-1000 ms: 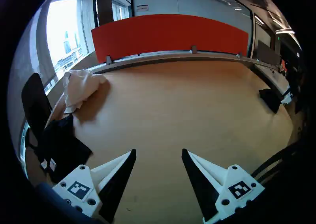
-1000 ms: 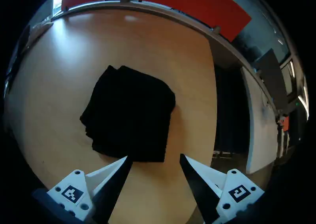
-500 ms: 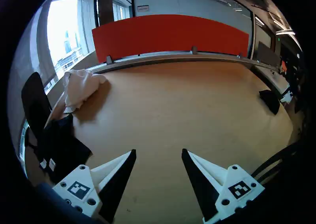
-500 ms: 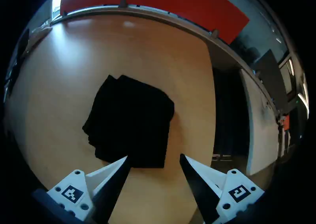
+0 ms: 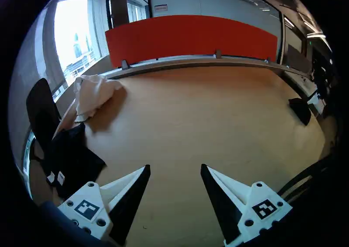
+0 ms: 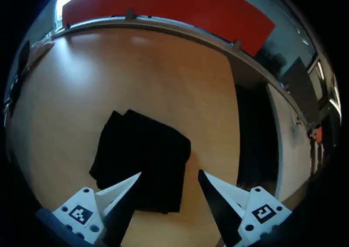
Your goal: Fold towel
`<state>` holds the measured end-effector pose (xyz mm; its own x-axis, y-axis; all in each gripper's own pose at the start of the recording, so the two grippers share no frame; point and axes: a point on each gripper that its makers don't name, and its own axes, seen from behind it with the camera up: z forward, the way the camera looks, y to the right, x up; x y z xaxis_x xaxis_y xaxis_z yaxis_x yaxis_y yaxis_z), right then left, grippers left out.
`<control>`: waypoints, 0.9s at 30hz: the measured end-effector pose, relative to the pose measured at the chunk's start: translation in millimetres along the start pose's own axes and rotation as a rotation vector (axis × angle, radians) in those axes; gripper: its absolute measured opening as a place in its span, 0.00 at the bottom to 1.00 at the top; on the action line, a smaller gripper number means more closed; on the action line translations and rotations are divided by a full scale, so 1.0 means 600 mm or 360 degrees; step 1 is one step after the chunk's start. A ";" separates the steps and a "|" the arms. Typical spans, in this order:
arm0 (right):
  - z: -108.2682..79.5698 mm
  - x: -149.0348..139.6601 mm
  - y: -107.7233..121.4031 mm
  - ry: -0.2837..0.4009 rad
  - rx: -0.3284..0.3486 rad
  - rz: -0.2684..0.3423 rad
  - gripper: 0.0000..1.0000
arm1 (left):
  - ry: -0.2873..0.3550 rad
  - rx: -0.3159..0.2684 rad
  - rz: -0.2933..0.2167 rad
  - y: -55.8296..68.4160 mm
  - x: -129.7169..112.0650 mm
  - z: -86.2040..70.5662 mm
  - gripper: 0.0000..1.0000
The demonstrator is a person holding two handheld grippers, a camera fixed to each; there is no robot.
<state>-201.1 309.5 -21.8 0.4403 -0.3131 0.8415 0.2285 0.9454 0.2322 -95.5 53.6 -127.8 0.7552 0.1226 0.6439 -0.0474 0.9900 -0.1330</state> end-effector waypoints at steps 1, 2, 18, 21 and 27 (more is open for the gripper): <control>0.003 0.005 0.000 0.0005 0.0002 0.0005 0.90 | -0.0002 0.0005 -0.0002 -0.001 -0.001 -0.001 0.85; 0.006 0.010 0.000 0.0009 0.0004 0.0010 0.89 | -0.0003 0.0009 -0.0003 -0.003 -0.002 -0.003 0.85; 0.045 0.047 0.008 0.0014 0.0014 0.0073 0.78 | -0.0027 0.0050 -0.0011 -0.010 -0.010 -0.011 0.85; 0.055 0.049 0.009 0.0009 0.0019 0.0118 0.70 | -0.0034 0.0054 -0.0007 -0.011 -0.011 -0.012 0.85; 0.066 0.051 0.008 0.0015 0.0045 0.0204 0.53 | -0.0043 0.0062 -0.0004 -0.011 -0.011 -0.012 0.85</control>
<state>-221.0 307.9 24.4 0.4724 -0.1902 0.8606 0.1454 0.9799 0.1367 -95.6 45.5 -136.7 0.7374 0.1213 0.6645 -0.0710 0.9922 -0.1023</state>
